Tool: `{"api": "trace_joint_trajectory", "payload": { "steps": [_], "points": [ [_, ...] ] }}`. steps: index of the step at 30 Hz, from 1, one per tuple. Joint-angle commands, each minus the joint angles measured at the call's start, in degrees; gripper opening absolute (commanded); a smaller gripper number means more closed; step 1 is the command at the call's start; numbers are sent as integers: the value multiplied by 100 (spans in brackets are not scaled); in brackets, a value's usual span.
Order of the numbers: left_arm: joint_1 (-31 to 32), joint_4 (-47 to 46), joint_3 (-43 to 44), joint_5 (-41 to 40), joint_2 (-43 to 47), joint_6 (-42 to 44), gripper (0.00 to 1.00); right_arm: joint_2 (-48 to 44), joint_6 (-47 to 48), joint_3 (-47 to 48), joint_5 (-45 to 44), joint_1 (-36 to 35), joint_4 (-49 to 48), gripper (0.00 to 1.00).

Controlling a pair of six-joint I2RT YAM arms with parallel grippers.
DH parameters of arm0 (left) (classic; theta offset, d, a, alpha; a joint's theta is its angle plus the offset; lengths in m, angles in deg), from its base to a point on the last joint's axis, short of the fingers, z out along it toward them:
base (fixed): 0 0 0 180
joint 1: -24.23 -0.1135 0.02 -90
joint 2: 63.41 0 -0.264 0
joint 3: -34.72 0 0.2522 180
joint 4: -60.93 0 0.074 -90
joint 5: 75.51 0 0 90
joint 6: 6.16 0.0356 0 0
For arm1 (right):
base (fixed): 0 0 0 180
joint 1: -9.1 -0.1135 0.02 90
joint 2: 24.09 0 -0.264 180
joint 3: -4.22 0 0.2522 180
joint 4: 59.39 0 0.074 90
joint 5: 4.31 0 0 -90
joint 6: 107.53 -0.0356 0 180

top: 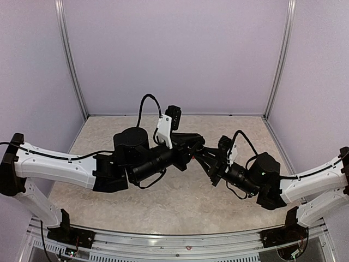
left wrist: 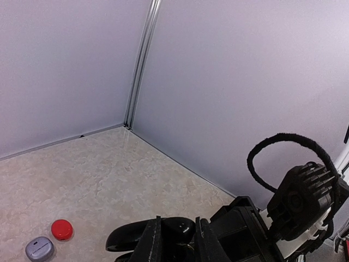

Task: Insert the wireless bluetooth earbuds into the charging case
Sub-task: Insert the right earbud into the right side groove of the charging case.

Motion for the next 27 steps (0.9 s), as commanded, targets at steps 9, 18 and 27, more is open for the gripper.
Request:
{"api": "trace_joint_trajectory", "payload": {
  "steps": [9,18,27],
  "points": [
    [14,189,237,-155,-241,-26,10,-112,-68,48,-350,-122,-480,0],
    [15,210,203,-90,-233,-80,10,-122,-232,7,-573,-124,-609,0],
    [5,347,414,-72,-389,-48,10,-90,-219,42,-332,-130,-590,0]
  ]
}}
